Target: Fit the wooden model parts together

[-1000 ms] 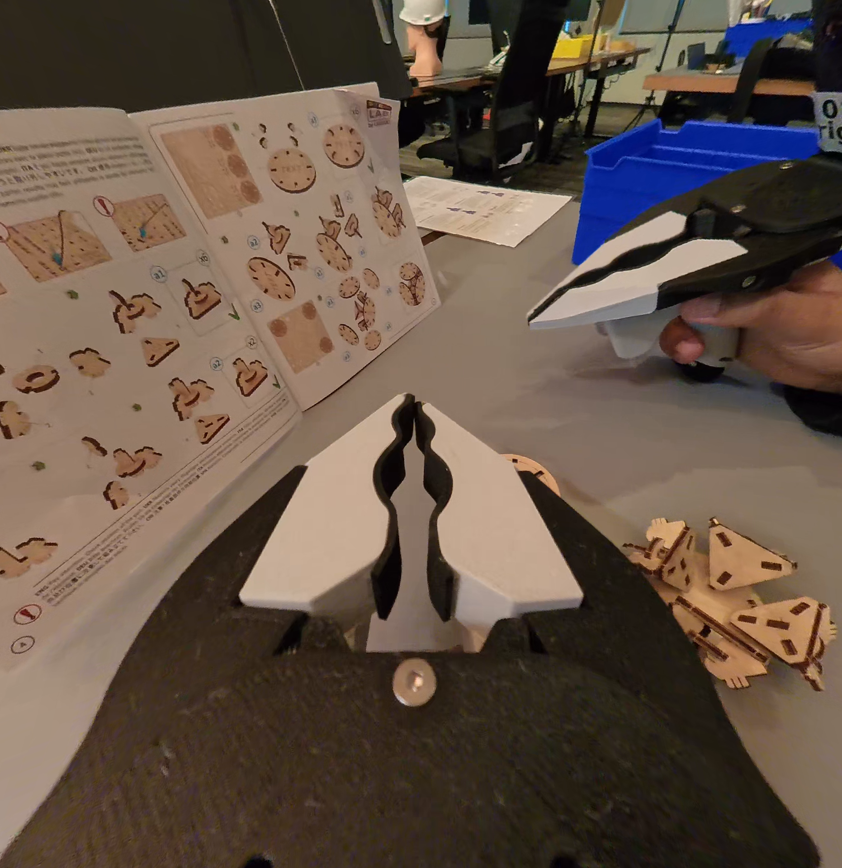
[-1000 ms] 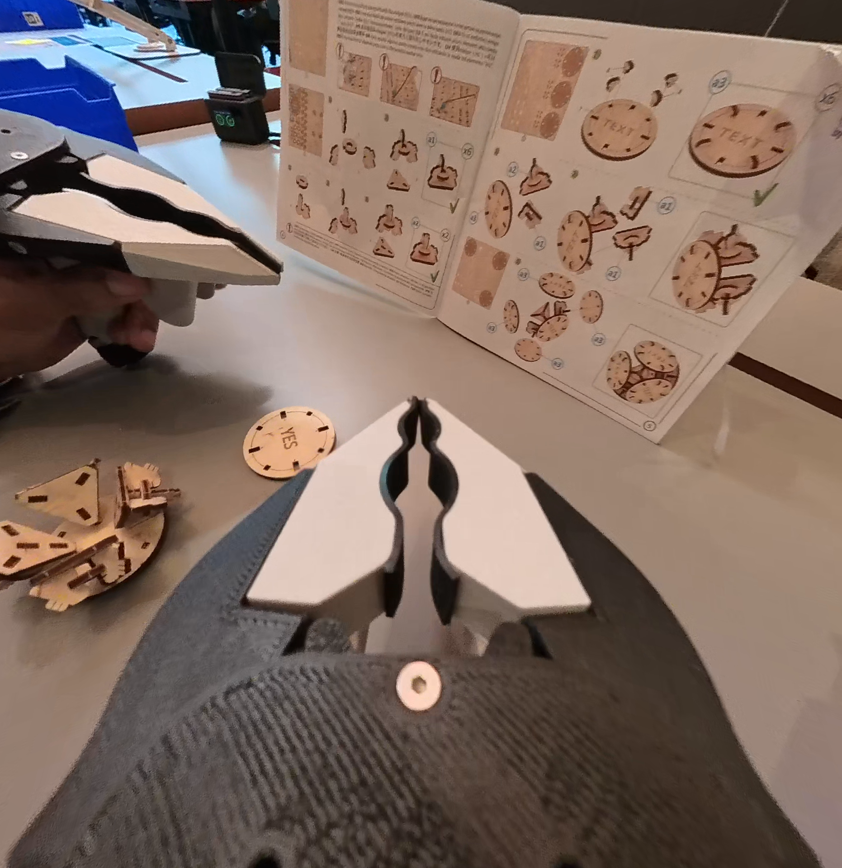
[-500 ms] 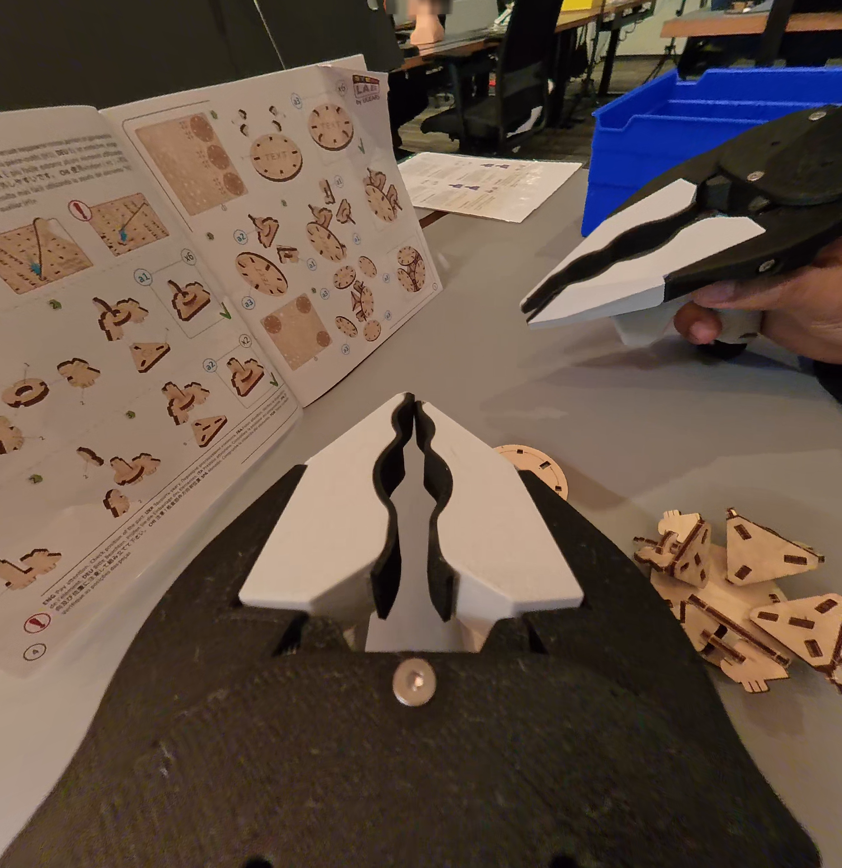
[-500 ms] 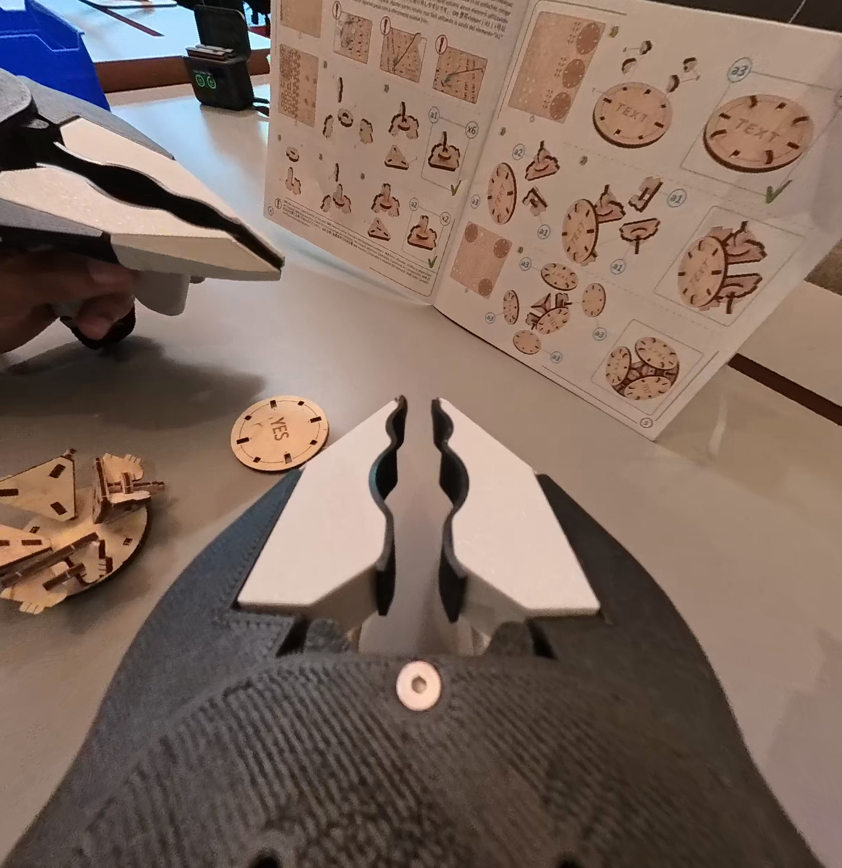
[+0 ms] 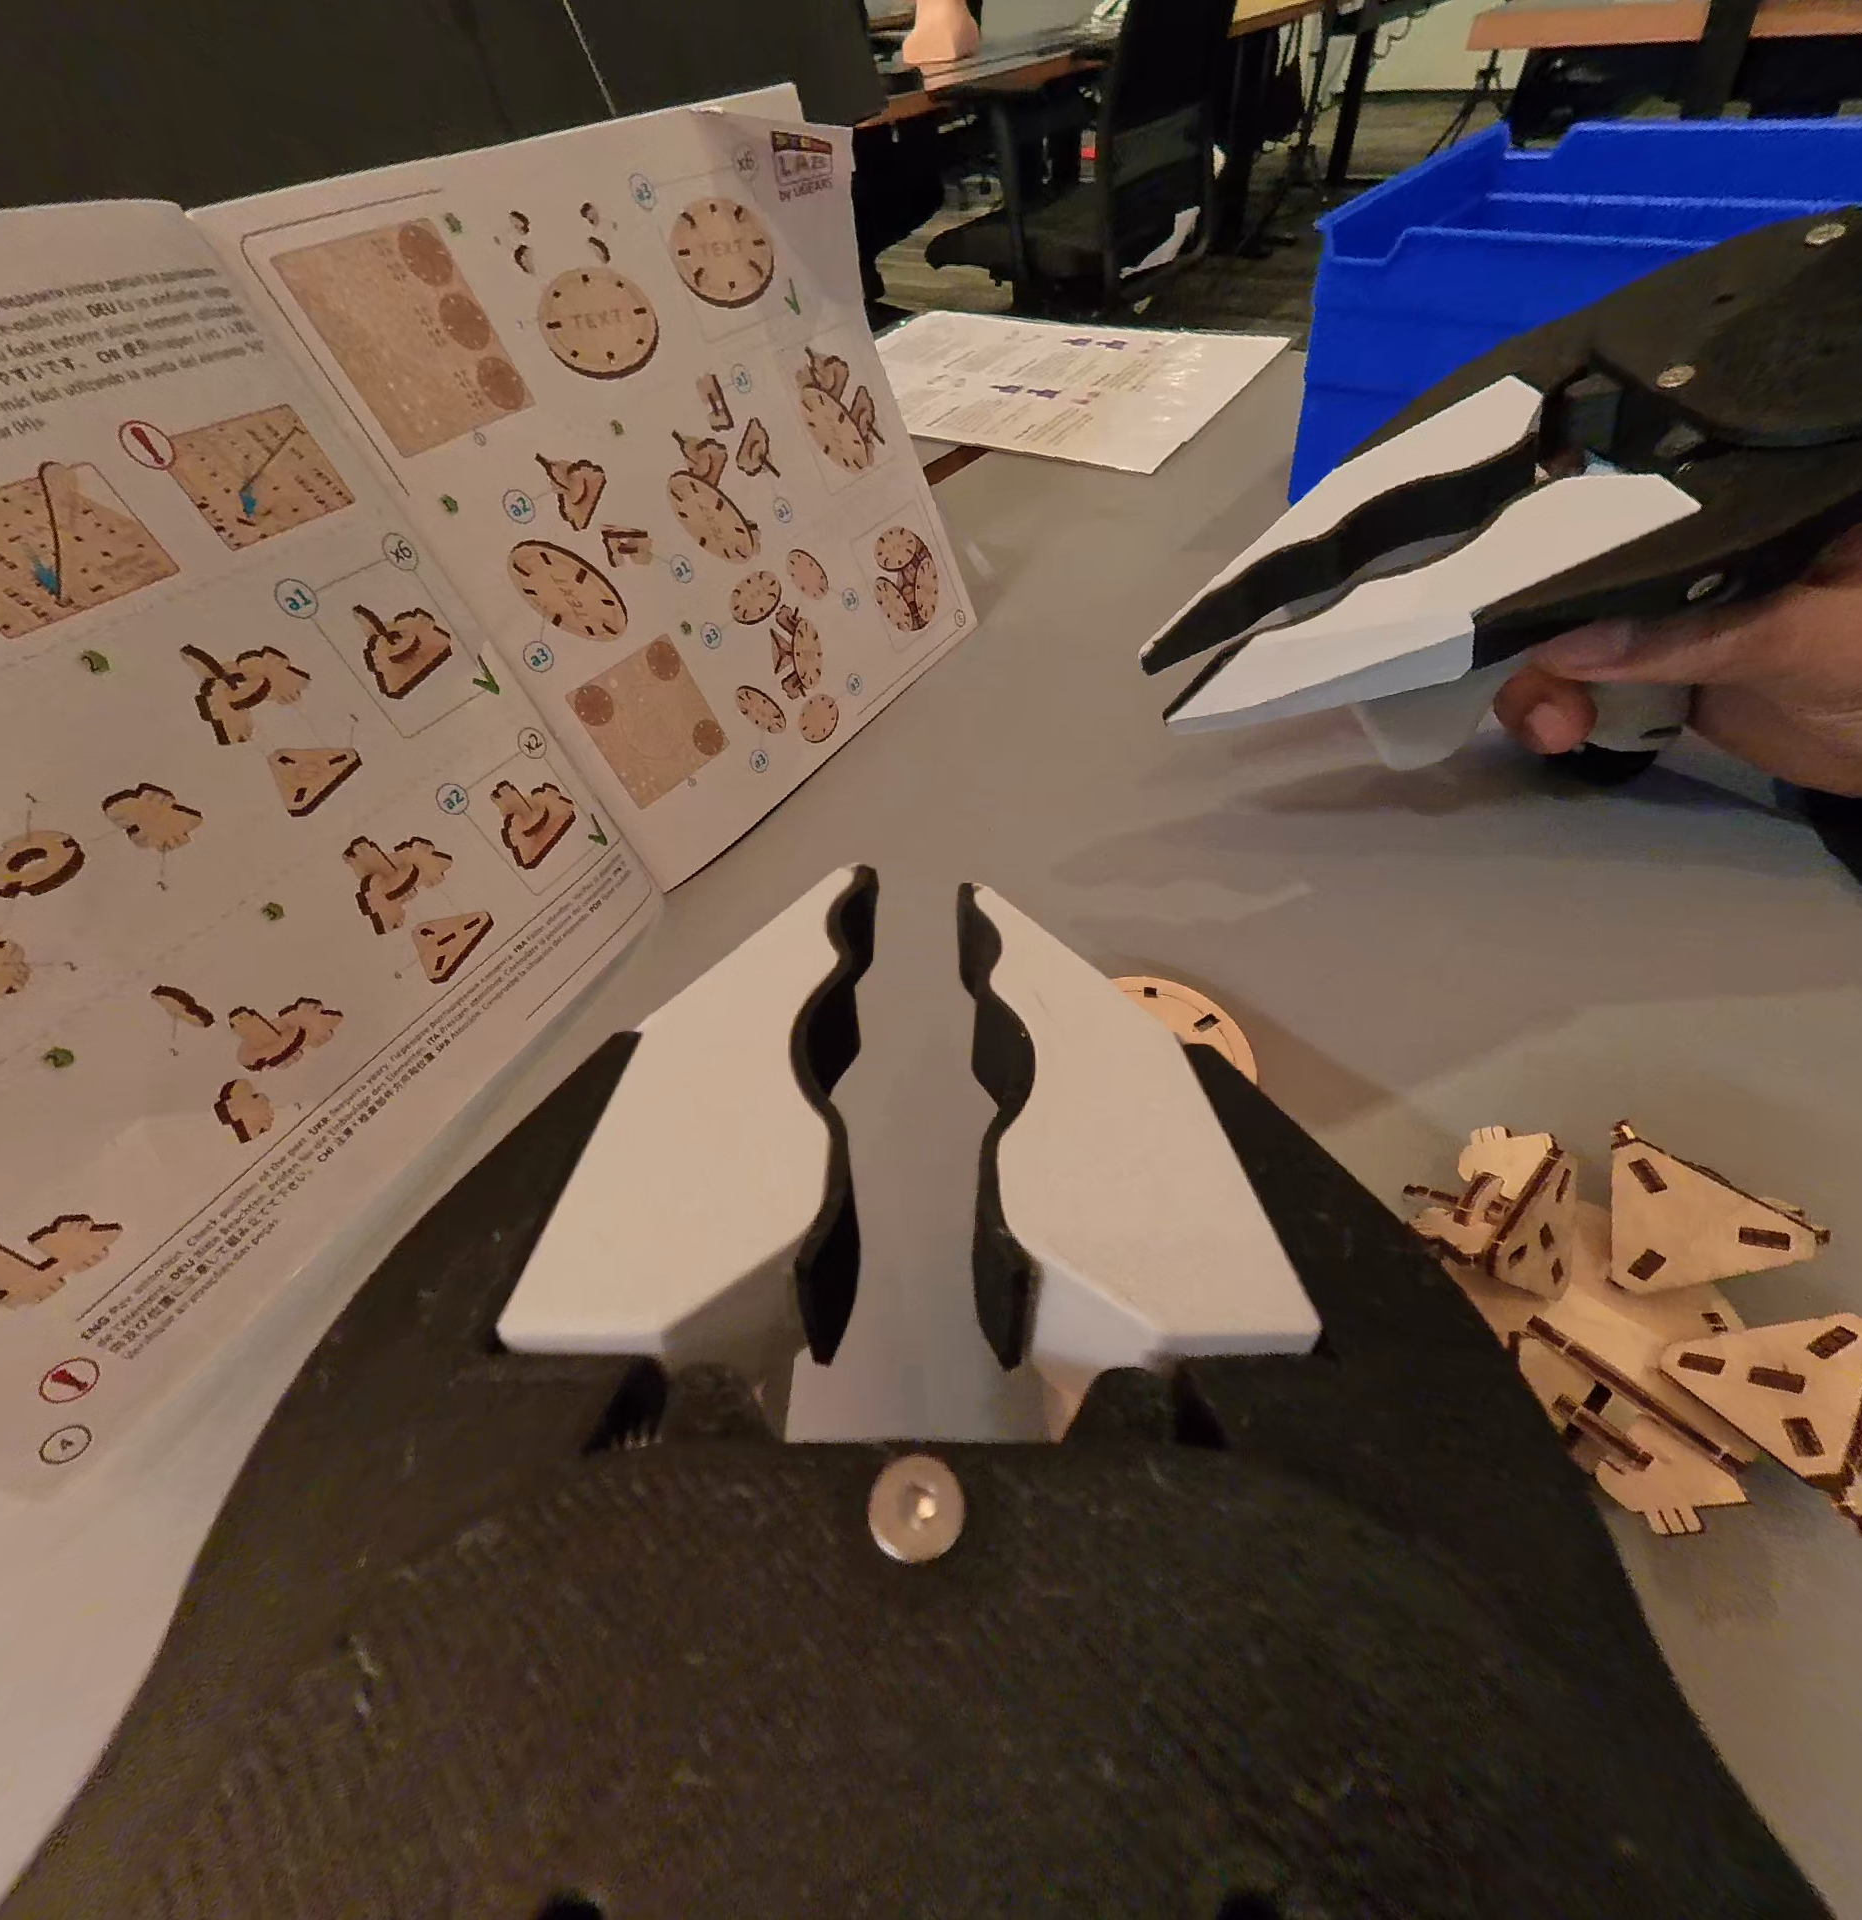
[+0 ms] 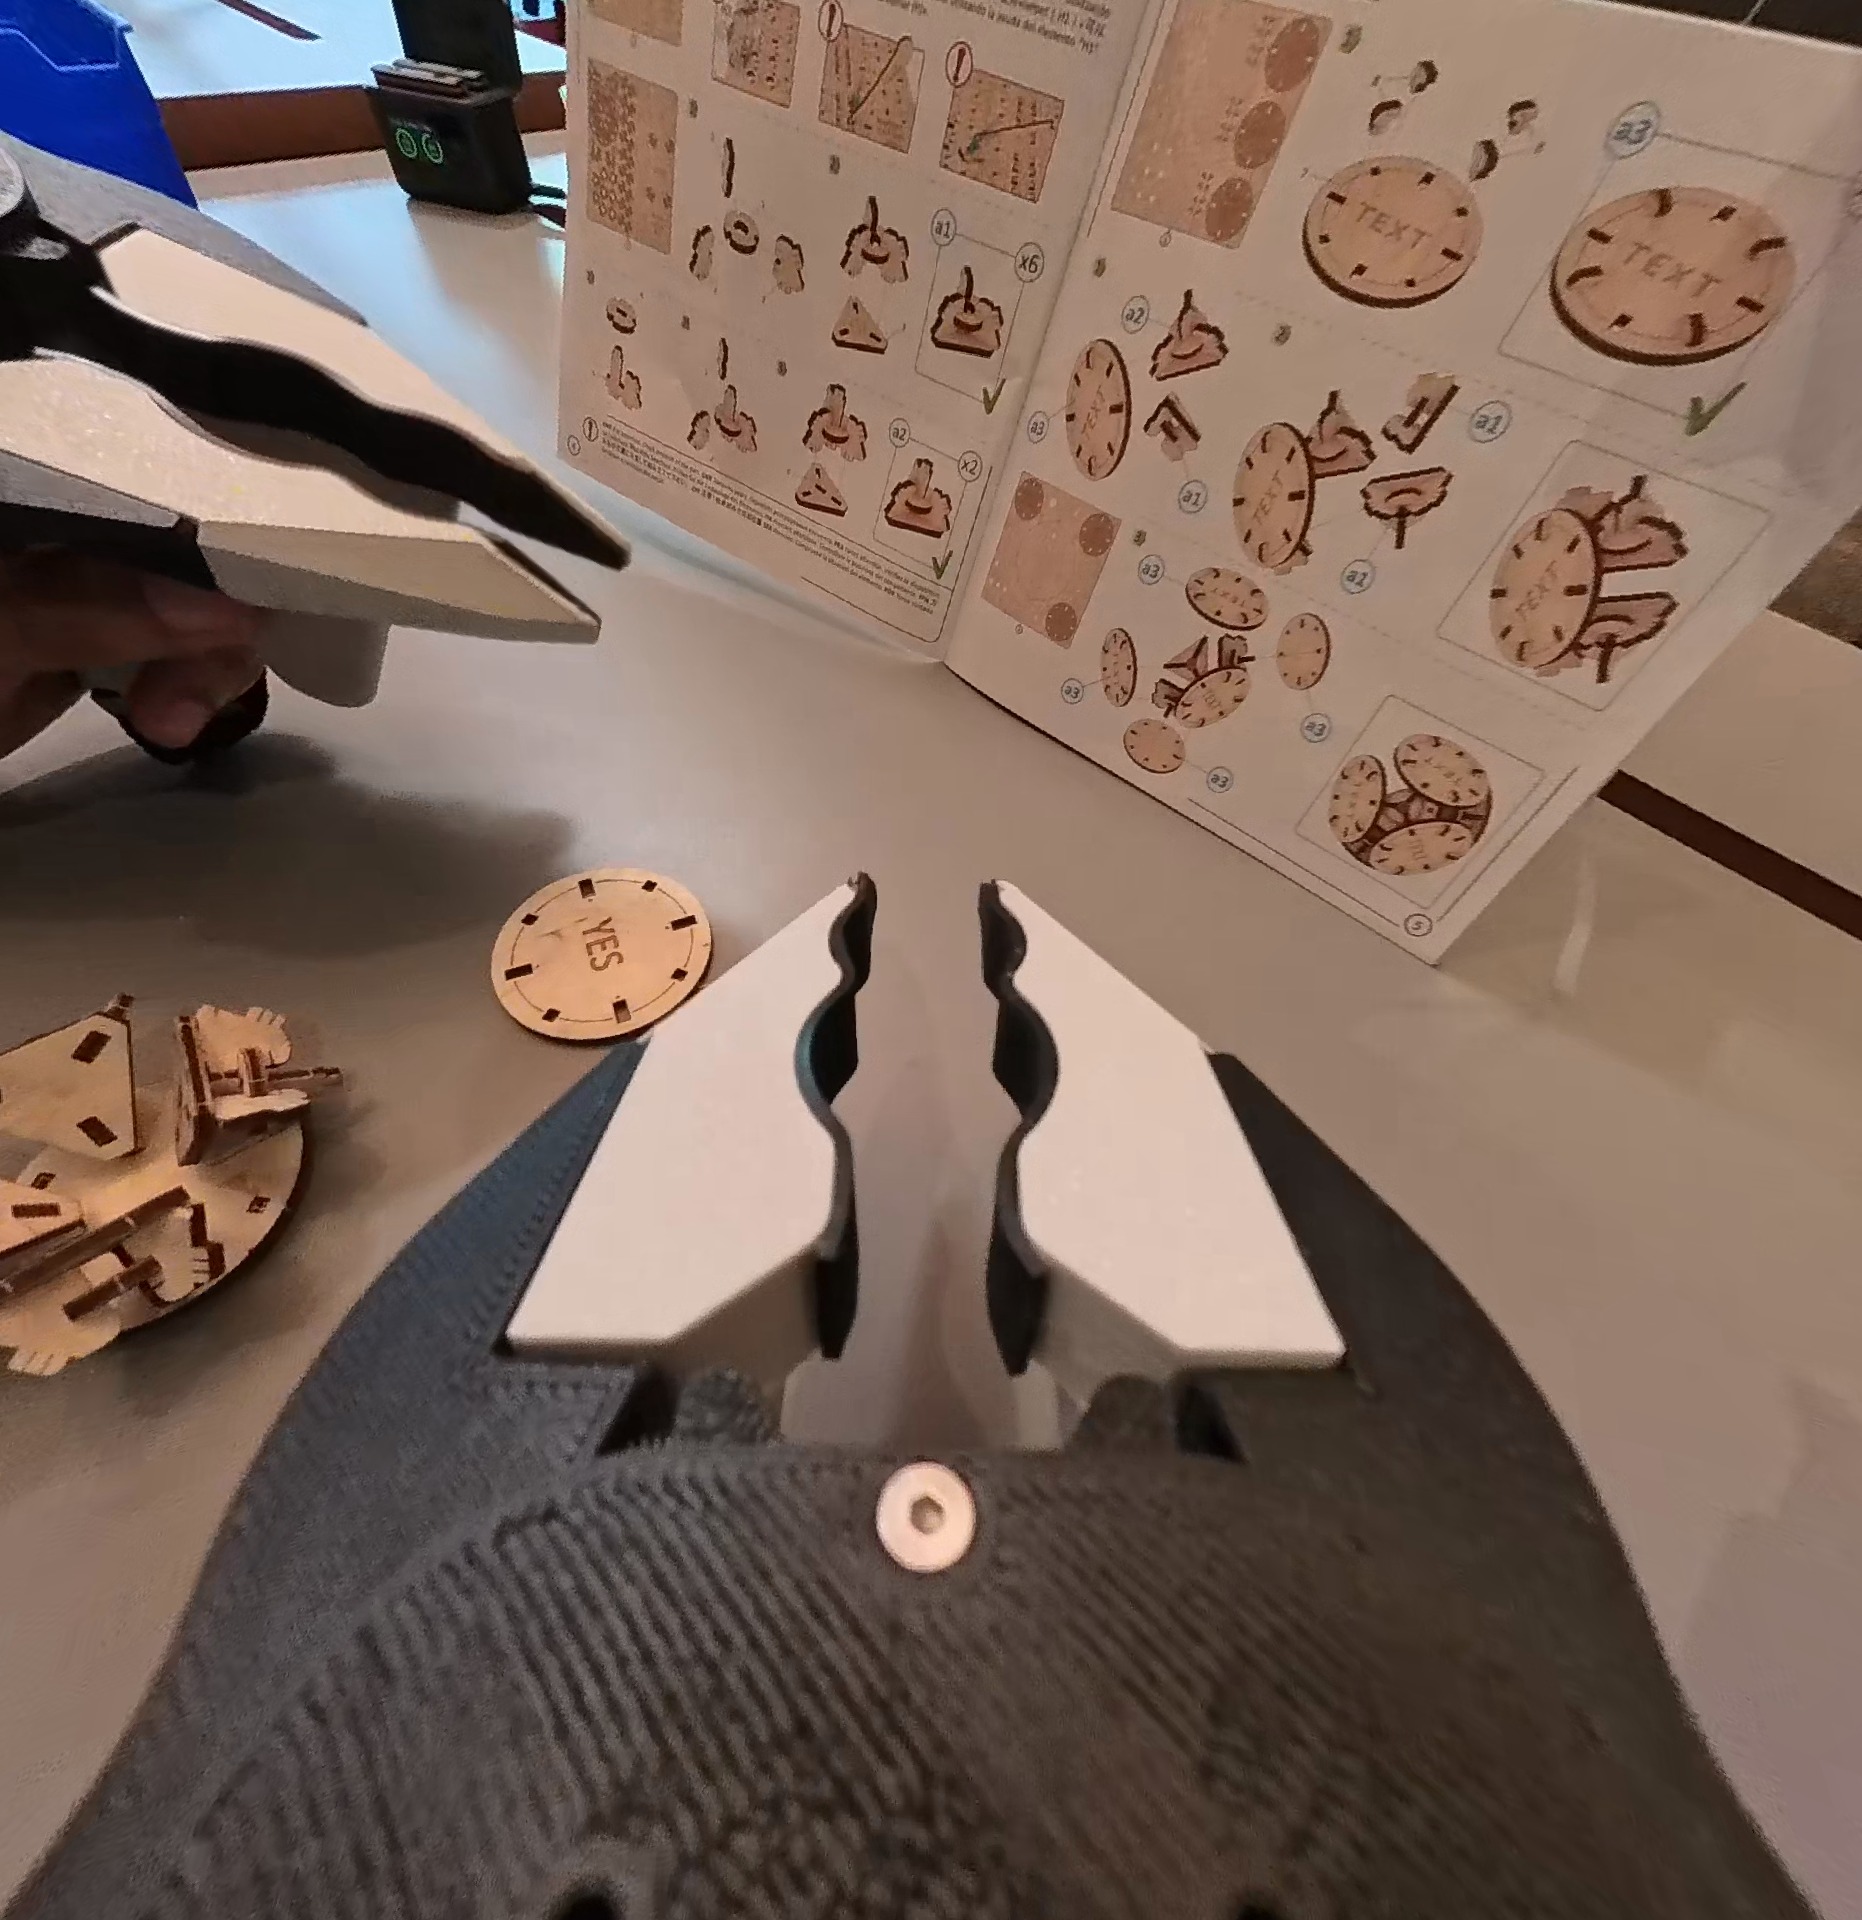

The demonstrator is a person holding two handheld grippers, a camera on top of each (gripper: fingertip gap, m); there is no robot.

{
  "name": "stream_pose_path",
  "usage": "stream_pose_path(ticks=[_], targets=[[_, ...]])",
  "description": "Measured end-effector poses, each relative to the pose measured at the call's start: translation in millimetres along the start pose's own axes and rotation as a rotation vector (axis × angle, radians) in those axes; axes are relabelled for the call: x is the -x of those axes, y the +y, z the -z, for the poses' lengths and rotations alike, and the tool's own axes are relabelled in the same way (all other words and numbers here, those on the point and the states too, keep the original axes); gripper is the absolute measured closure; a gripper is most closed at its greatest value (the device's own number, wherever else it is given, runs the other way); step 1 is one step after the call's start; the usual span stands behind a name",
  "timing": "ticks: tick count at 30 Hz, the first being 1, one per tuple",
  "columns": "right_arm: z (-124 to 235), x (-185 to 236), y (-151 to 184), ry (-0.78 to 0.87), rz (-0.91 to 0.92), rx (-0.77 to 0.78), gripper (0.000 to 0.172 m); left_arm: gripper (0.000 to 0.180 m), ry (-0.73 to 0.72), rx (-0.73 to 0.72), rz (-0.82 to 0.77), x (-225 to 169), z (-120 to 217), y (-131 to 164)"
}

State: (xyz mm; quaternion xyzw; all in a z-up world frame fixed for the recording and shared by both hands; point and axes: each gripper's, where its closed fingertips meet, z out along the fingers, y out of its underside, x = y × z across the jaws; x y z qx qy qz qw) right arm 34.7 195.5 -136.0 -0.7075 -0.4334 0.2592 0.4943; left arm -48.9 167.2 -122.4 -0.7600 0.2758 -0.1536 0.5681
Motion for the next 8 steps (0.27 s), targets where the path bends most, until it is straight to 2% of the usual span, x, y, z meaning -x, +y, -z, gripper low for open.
stream_pose_path(ticks=[8], targets=[[-0.8,0.7,0.8,0.003,0.009,0.007,0.152,0.147,0.006,0.021,-0.004,-1.2,-2.3,2.4]])
